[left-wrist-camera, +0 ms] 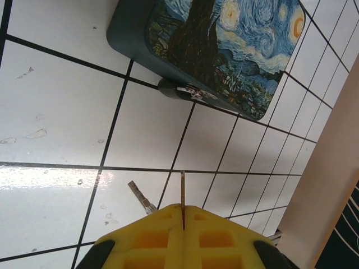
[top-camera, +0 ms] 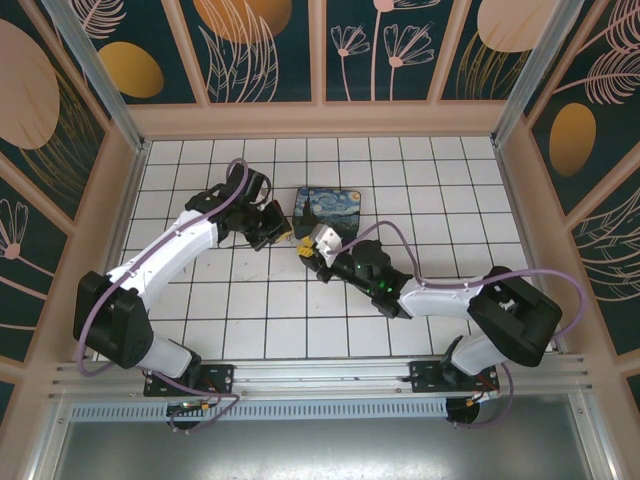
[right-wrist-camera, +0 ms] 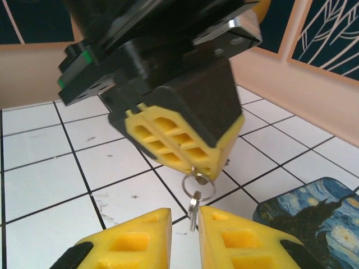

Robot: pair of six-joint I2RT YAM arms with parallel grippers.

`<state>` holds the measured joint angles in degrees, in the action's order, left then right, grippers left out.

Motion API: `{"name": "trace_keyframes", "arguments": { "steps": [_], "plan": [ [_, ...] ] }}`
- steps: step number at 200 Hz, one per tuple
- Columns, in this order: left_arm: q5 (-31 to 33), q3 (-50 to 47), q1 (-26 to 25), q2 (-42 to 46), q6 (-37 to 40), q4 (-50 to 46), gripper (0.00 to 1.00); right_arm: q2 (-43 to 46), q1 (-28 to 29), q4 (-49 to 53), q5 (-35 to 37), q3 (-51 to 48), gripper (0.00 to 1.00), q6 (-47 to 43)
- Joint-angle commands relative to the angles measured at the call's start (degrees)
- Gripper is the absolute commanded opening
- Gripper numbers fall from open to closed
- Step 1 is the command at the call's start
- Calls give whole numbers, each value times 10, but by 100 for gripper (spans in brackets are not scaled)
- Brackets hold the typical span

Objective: Unlock a padlock with a key

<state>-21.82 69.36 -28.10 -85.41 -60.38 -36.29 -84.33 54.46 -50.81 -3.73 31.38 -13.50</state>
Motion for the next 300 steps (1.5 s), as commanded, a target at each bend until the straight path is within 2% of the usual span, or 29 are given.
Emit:
{"name": "trace_keyframes", "arguments": {
  "steps": [1,43,83,228,300],
  "plan": [
    [8,16,-2,-11,-14,-23,0,-23,18,-53,35,7,18,-50],
    [9,17,-2,-11,-15,-25,0,-47,28,-95,75,12,17,-66],
    [9,14,-2,-10,-16,-25,0,-70,33,-97,92,30,22,-83],
    [1,10,-2,-13,-22,-18,0,-129,36,-108,138,72,20,-138],
    [-12,-22,-2,-1,-78,19,0,-144,48,-150,159,63,20,-161]
  ]
}}
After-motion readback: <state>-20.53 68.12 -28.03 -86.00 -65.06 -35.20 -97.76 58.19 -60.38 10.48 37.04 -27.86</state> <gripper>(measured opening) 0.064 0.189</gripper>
